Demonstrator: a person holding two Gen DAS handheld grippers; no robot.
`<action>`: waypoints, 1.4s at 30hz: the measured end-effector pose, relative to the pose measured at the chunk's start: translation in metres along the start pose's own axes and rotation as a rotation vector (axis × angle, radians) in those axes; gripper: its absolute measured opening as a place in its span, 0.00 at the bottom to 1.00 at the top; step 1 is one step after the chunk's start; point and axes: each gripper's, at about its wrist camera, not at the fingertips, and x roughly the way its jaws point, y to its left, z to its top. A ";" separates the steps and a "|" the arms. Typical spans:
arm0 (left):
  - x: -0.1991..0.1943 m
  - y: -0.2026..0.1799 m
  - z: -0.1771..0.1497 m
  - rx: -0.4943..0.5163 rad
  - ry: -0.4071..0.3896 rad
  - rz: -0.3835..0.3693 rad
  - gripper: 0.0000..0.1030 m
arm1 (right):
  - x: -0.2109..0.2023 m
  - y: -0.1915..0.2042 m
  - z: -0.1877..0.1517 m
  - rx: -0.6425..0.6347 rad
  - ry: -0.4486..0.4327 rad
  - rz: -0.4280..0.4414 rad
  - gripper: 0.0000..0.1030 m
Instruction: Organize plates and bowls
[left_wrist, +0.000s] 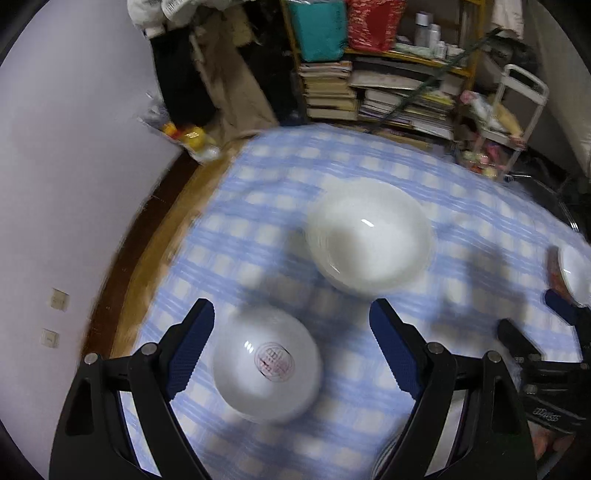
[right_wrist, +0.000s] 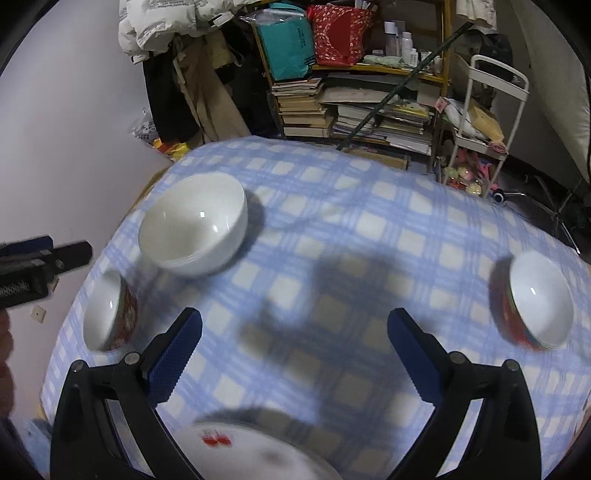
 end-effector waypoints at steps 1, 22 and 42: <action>0.003 0.000 0.003 0.012 -0.010 0.009 0.82 | 0.003 0.002 0.008 0.004 0.003 0.007 1.00; 0.109 0.005 0.037 -0.019 0.132 -0.055 0.58 | 0.108 0.030 0.060 0.097 0.179 0.023 0.59; 0.087 -0.009 0.017 -0.042 0.179 -0.255 0.10 | 0.104 0.042 0.032 0.048 0.272 0.047 0.16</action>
